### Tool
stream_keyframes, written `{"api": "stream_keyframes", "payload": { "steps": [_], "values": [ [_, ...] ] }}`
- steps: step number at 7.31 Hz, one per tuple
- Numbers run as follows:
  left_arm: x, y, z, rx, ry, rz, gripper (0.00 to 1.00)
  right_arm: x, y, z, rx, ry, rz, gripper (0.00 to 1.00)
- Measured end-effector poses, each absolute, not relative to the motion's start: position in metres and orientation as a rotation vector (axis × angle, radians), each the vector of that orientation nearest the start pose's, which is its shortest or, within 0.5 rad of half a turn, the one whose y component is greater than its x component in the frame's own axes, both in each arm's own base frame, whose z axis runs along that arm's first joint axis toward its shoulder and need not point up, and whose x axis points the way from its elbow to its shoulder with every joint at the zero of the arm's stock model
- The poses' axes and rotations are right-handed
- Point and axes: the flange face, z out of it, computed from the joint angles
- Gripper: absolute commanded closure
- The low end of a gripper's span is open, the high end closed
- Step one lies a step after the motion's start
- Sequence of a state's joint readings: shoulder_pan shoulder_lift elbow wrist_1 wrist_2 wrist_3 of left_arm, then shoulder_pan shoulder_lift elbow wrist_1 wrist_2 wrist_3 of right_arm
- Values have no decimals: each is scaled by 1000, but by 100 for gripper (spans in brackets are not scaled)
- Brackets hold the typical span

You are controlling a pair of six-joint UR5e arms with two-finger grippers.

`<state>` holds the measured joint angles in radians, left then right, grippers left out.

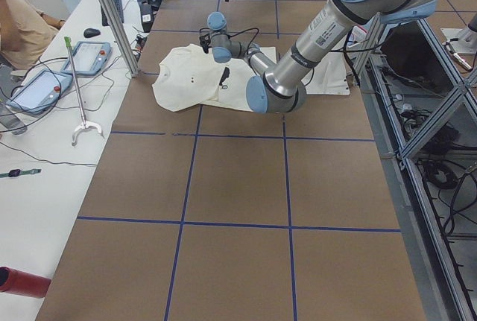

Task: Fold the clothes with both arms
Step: 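Press the folded sleeve with the left gripper while the right gripper reaches the hem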

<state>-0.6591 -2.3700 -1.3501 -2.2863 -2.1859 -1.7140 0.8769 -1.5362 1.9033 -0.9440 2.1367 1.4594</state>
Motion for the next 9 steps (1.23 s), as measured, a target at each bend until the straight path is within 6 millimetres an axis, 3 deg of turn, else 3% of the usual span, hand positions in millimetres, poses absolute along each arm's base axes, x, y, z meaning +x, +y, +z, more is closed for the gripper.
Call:
{"api": "stream_keyframes", "payload": {
  "steps": [1,2,3,4,5,7,9],
  "values": [
    [483,-499,193,-120,1363,-250,53,-321,-396,384,-33,-1110,457,3],
    [445,-489,210,-59,1373,-223,51,-371,-344,364,-63,-1106,504,6],
    [425,-484,221,-24,1373,-207,46,-412,-287,346,-64,-1071,544,11],
    [415,-482,227,-10,1370,-203,45,-437,-238,336,-62,-1023,586,12],
    [410,-479,228,-4,1373,-201,43,-452,-204,339,-51,-979,623,12],
    [403,-469,232,-5,1376,-197,42,-469,-181,356,-9,-894,649,12],
    [402,-465,235,-9,1375,-193,42,-478,-178,369,5,-855,649,17]
  ]
}}
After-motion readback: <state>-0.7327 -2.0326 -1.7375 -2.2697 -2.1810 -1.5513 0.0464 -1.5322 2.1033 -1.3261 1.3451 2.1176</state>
